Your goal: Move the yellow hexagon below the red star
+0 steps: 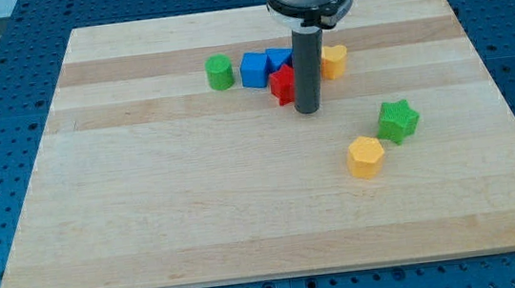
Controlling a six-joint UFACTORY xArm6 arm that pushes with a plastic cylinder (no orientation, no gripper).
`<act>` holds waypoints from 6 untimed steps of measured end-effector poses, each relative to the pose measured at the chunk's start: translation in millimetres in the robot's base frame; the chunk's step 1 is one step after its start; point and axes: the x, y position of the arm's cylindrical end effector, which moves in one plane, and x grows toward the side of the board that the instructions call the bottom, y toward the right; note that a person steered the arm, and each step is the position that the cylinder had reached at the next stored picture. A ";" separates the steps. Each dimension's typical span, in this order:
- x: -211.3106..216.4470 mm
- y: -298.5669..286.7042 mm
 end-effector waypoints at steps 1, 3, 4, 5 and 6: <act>20.7 -20.5; 117.4 -14.5; 170.8 37.9; 185.6 104.1; 161.5 117.1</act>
